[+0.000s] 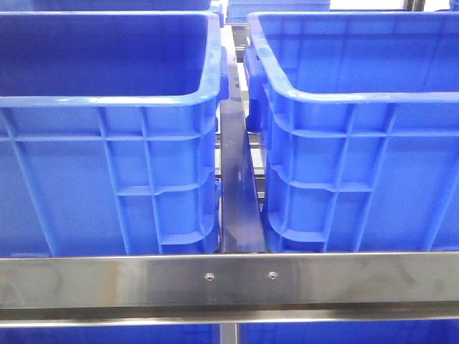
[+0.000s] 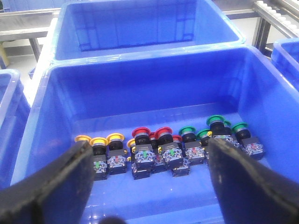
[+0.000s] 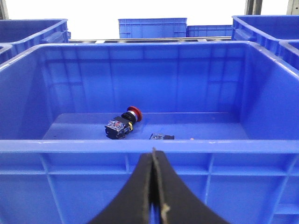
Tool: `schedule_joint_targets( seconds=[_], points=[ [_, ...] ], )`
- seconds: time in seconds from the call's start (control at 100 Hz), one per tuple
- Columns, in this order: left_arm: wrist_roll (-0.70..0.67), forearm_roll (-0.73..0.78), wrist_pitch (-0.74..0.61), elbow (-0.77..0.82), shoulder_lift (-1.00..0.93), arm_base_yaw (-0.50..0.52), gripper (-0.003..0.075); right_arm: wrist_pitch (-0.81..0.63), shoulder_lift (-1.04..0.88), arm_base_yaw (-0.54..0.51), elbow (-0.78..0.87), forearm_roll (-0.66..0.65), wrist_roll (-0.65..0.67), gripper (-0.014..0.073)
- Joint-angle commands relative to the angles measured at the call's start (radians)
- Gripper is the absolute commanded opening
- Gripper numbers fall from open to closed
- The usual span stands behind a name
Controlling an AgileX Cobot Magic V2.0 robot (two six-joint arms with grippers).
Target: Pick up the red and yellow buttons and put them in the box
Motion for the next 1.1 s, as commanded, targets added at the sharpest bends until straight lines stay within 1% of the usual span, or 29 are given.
schedule_joint_targets(
  seconds=[0.0,0.91,0.98,1.05,1.09],
  points=[
    [-0.01,0.0,-0.084,-0.024,0.01,0.002,0.0493,-0.091,-0.021,-0.006,0.0,0.0,-0.001,-0.0067],
    [-0.01,0.0,-0.084,-0.024,0.01,0.002,0.0491,-0.091,-0.021,-0.006,0.0,0.0,-0.001,-0.0067],
    [-0.01,0.0,-0.079,-0.024,0.01,0.002,0.0446,-0.091,-0.021,-0.006,0.0,0.0,-0.001,-0.0067],
    [-0.01,0.0,-0.071,-0.024,0.01,0.002,0.0335,-0.091,-0.021,-0.006,0.0,0.0,-0.001,-0.0067],
    [-0.01,0.0,-0.069,-0.024,0.01,0.002,0.0249,-0.091,-0.021,-0.006,0.0,0.0,-0.001,-0.0067]
  ],
)
